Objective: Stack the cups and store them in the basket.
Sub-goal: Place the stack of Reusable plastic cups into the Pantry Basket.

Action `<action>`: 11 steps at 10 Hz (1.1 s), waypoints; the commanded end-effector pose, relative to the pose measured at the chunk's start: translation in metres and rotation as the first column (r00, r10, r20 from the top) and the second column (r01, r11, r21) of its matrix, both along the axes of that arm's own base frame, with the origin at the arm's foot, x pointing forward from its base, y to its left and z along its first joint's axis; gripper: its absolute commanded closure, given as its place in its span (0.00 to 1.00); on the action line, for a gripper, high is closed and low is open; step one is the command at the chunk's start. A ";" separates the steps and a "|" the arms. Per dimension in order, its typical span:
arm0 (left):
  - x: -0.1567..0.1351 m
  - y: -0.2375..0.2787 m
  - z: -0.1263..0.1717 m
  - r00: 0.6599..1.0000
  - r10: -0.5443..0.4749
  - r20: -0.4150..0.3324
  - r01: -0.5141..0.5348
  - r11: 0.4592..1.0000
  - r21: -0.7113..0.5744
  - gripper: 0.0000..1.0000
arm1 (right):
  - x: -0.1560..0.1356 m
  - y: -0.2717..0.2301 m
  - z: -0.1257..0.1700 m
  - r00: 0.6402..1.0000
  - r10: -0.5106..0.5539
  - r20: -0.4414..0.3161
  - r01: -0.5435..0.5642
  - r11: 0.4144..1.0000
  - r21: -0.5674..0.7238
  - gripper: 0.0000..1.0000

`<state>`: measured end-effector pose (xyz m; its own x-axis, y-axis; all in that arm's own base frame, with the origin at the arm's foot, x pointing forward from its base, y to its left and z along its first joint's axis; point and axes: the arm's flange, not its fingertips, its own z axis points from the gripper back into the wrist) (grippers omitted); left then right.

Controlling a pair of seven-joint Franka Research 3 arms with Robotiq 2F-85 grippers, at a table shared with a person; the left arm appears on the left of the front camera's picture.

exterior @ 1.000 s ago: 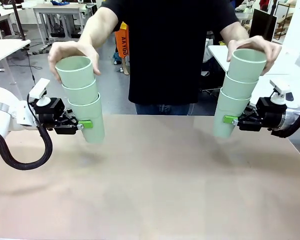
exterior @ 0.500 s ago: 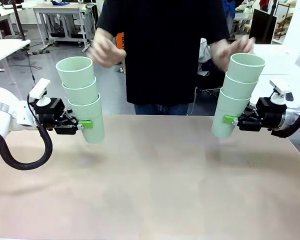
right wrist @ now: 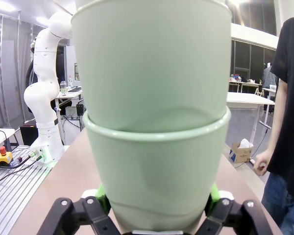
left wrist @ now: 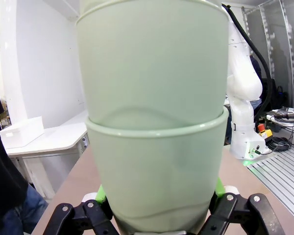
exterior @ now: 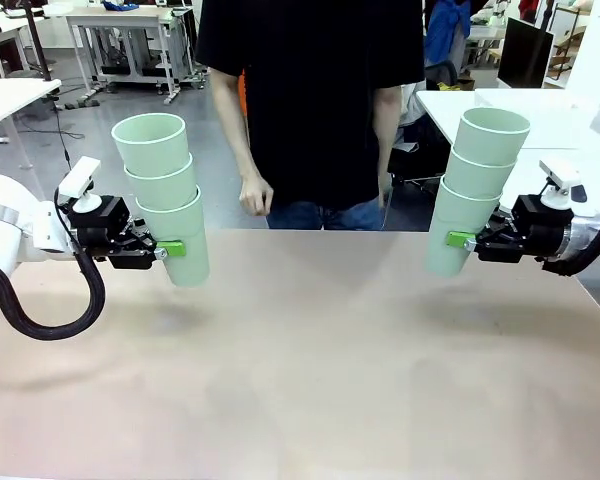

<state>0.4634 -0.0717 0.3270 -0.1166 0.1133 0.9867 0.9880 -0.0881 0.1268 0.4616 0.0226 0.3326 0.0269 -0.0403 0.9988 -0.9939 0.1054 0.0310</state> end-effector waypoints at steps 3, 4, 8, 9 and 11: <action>0.000 -0.001 0.005 1.000 -0.004 0.012 0.004 1.000 -0.004 0.13 | 0.002 0.002 0.004 1.000 -0.016 0.008 0.016 1.000 0.009 0.15; 0.000 -0.001 0.005 1.000 -0.004 0.012 0.004 1.000 -0.004 0.13 | 0.002 0.002 0.004 1.000 -0.016 0.008 0.016 1.000 0.009 0.15; 0.000 -0.001 0.005 1.000 -0.004 0.012 0.004 1.000 -0.004 0.13 | 0.002 0.002 0.004 1.000 -0.016 0.008 0.016 1.000 0.009 0.15; 0.000 -0.001 0.005 1.000 -0.004 0.012 0.004 1.000 -0.004 0.13 | 0.002 0.002 0.004 1.000 -0.016 0.008 0.016 1.000 0.009 0.15; 0.000 -0.001 0.005 1.000 -0.004 0.012 0.004 1.000 -0.004 0.13 | 0.002 0.002 0.004 1.000 -0.016 0.008 0.016 1.000 0.009 0.15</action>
